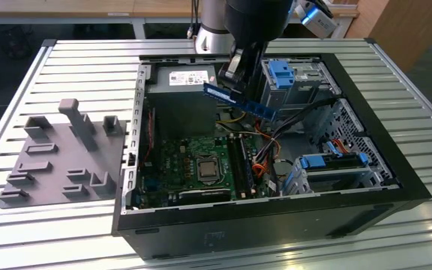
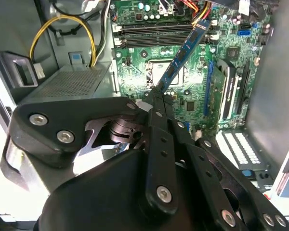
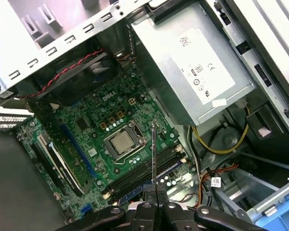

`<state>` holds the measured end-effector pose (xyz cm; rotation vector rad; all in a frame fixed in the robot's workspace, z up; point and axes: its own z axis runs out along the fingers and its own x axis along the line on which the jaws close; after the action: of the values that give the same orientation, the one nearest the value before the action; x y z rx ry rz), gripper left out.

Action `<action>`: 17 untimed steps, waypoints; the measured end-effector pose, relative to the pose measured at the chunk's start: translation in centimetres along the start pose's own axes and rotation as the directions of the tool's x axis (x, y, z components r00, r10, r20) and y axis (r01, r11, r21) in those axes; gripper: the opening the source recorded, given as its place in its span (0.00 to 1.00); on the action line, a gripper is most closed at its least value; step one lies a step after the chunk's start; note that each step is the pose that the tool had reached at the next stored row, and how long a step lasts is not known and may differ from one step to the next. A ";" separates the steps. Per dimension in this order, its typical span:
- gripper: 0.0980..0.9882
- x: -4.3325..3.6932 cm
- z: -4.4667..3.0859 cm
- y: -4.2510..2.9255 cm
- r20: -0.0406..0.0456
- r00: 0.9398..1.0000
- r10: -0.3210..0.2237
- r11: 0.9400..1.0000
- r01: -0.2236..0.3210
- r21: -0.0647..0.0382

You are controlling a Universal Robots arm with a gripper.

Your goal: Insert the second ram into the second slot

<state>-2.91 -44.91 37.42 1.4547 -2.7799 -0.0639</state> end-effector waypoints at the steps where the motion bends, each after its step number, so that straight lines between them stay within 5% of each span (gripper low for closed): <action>1: 0.02 0.00 0.00 0.00 0.000 1.000 0.011 1.000 -0.011 0.000; 9: 0.02 0.00 0.03 0.00 0.004 0.995 0.099 0.995 -0.099 0.001; 17: 0.02 0.00 0.05 0.00 0.007 0.982 0.187 0.982 -0.187 0.002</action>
<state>-2.91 -44.91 37.37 1.1888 -2.9077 -0.0641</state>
